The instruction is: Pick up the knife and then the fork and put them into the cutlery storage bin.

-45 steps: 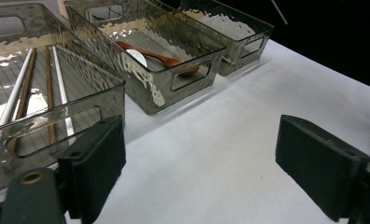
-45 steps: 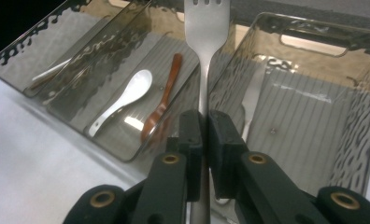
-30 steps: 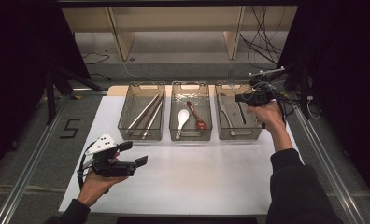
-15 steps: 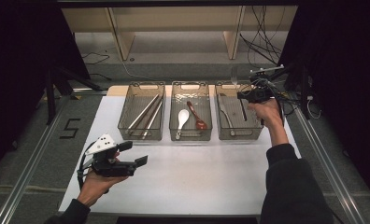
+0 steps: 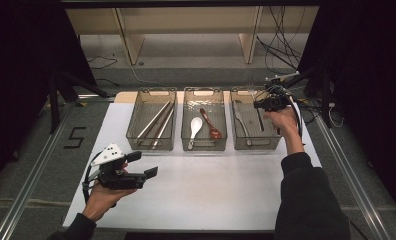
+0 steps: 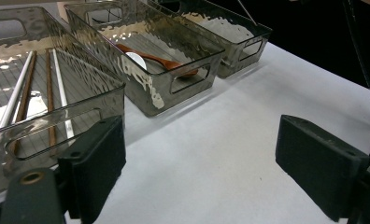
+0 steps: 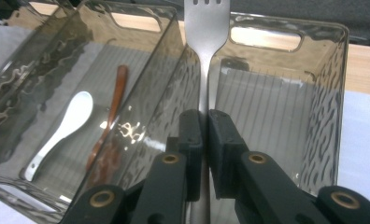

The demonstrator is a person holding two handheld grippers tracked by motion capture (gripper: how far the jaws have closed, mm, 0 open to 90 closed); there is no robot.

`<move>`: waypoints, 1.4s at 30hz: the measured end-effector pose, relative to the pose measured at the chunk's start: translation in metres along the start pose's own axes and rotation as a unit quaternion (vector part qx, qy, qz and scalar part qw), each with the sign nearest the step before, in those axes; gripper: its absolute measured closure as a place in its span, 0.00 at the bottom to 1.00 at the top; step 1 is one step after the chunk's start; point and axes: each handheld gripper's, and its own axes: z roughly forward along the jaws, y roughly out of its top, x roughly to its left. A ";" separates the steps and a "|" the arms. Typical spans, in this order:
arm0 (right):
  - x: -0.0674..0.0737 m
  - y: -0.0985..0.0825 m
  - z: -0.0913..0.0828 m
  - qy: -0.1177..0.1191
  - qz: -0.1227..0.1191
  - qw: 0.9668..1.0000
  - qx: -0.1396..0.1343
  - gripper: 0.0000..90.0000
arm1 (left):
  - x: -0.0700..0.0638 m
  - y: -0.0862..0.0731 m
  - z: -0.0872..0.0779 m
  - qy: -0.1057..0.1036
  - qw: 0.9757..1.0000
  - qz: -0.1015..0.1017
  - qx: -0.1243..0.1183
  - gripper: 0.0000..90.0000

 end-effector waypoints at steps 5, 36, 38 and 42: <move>-0.001 -0.002 0.009 -0.003 0.002 1.000 0.013 0.94 | 0.000 0.000 0.000 0.000 1.000 0.001 -0.001 0.17; -0.002 -0.015 0.027 -0.017 0.037 0.998 0.043 0.68 | -0.001 0.000 0.000 -0.001 1.000 0.000 -0.001 0.17; 0.000 -0.015 0.025 -0.011 0.030 0.999 0.041 0.64 | 0.000 0.000 0.000 -0.001 1.000 -0.001 -0.001 0.17; 0.004 -0.016 0.019 0.001 0.018 0.999 0.034 0.57 | 0.000 0.000 0.000 -0.001 1.000 -0.001 -0.002 0.17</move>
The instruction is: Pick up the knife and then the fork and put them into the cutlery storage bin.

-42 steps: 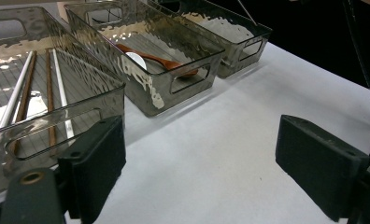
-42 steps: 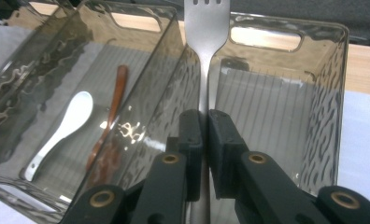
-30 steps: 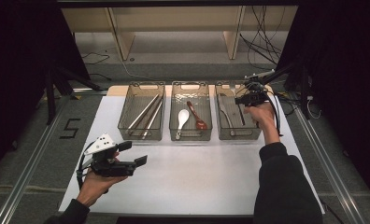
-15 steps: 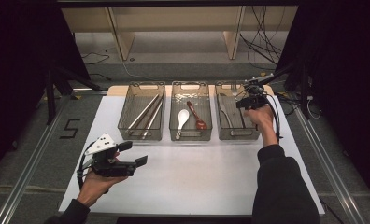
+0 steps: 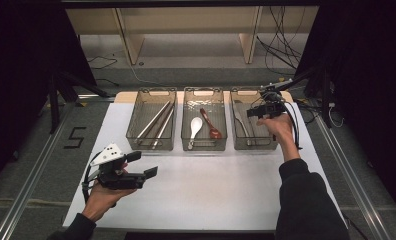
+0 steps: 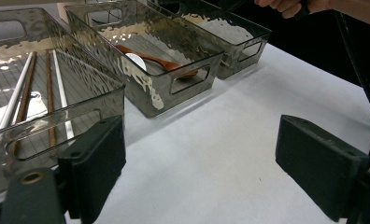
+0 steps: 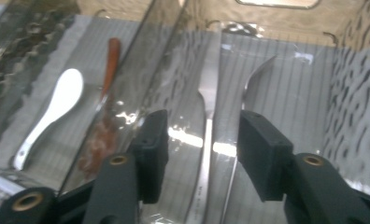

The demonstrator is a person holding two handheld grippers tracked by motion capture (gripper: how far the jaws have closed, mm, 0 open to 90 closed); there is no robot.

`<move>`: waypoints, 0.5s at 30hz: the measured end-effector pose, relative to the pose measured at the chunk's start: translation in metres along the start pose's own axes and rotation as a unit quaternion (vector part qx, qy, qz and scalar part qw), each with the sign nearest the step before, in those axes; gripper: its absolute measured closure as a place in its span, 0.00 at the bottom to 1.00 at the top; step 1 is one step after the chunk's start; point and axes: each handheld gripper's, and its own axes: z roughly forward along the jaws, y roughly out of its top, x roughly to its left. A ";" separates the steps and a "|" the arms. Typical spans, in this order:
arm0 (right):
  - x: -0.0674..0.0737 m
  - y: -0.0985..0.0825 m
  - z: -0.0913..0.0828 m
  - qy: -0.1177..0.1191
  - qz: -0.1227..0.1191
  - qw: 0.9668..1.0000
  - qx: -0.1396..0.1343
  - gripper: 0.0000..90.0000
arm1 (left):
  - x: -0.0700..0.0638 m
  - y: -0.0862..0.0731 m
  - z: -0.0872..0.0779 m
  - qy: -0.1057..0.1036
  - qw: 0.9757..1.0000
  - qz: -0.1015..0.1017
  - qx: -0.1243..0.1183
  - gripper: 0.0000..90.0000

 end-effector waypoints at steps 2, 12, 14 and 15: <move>0.003 -0.002 -0.004 0.010 -0.008 1.000 -0.010 0.54 | 0.000 0.000 0.000 0.000 1.000 0.000 0.001 0.17; 0.026 -0.023 -0.033 0.055 -0.041 0.996 -0.057 0.42 | 0.000 0.000 0.001 -0.002 1.000 -0.004 0.000 0.17; 0.032 -0.030 -0.038 0.065 -0.050 0.995 -0.063 0.41 | 0.000 0.000 0.001 -0.003 1.000 -0.006 0.001 0.17; 0.035 -0.033 -0.040 0.068 -0.055 0.994 -0.066 0.41 | 0.000 -0.001 0.001 -0.004 1.000 -0.006 0.001 0.17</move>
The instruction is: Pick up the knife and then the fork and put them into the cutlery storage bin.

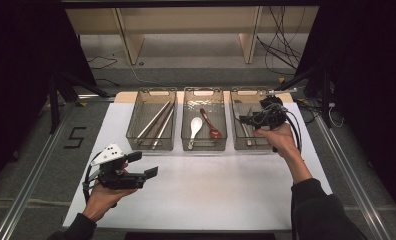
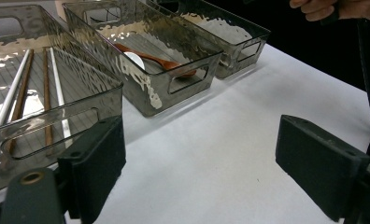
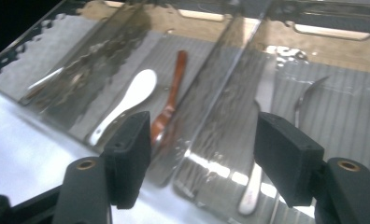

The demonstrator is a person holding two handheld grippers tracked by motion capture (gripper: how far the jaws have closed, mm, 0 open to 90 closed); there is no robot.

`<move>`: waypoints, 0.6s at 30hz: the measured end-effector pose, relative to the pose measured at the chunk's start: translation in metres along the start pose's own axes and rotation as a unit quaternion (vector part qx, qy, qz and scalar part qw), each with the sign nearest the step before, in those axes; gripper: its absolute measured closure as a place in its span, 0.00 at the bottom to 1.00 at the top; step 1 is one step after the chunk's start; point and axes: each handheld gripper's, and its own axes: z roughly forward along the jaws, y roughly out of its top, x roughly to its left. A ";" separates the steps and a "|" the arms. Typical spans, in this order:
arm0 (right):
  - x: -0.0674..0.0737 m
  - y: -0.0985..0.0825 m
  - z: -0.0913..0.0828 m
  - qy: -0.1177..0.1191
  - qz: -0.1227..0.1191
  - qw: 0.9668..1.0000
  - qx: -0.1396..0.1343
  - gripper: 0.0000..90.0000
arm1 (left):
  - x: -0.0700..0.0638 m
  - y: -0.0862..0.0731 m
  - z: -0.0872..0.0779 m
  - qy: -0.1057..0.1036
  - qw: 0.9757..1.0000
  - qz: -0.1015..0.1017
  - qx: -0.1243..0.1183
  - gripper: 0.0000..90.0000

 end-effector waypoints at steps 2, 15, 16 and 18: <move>0.006 -0.005 -0.003 0.013 -0.006 1.000 -0.008 0.40 | 0.000 0.000 0.000 -0.001 1.000 0.000 -0.001 0.17; 0.036 -0.037 -0.023 0.067 -0.029 0.996 -0.057 0.37 | 0.000 -0.001 0.002 -0.007 1.000 -0.008 0.001 0.17; 0.038 -0.038 -0.025 0.069 -0.030 0.995 -0.059 0.37 | 0.000 -0.001 0.002 -0.009 1.000 -0.009 0.000 0.17; 0.040 -0.041 -0.029 0.073 -0.035 0.994 -0.070 0.36 | 0.000 0.000 0.002 -0.010 1.000 -0.010 0.000 0.17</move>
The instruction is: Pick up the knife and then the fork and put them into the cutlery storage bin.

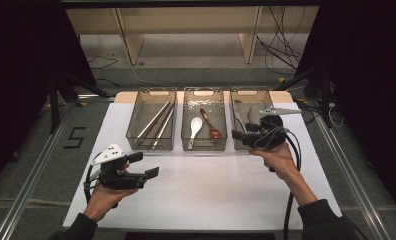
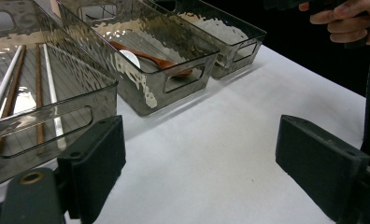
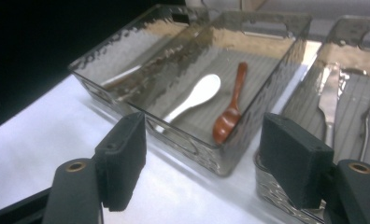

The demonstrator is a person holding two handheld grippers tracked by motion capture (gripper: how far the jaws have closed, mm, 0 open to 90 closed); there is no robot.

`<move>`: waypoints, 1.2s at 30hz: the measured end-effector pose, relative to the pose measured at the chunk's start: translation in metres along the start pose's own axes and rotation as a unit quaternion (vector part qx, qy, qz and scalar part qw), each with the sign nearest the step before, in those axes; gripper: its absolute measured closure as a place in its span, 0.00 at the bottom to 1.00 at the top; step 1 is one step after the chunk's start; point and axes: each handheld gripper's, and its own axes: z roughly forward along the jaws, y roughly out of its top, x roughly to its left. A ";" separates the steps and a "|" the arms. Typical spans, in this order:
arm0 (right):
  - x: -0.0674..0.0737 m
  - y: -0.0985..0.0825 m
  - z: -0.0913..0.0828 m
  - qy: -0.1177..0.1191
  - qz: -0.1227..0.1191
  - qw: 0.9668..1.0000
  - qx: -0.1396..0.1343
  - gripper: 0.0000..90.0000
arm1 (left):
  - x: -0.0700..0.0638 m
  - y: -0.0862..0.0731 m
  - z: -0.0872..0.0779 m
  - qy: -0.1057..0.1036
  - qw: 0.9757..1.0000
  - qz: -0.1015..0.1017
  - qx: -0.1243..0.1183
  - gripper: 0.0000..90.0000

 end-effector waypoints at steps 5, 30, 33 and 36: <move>0.007 -0.009 -0.003 0.010 -0.004 1.000 -0.007 0.35 | -0.001 0.001 0.001 -0.003 1.000 -0.002 0.001 0.17; 0.030 -0.051 -0.020 0.032 -0.031 0.998 -0.042 0.31 | -0.005 -0.001 0.003 -0.026 1.000 -0.014 0.004 0.17; 0.031 -0.057 -0.021 0.034 -0.031 0.998 -0.038 0.31 | -0.008 -0.001 0.005 -0.030 0.999 -0.011 0.008 0.17; 0.033 -0.061 -0.023 0.035 -0.035 0.998 -0.040 0.31 | -0.009 -0.002 0.006 -0.031 0.999 -0.011 0.011 0.17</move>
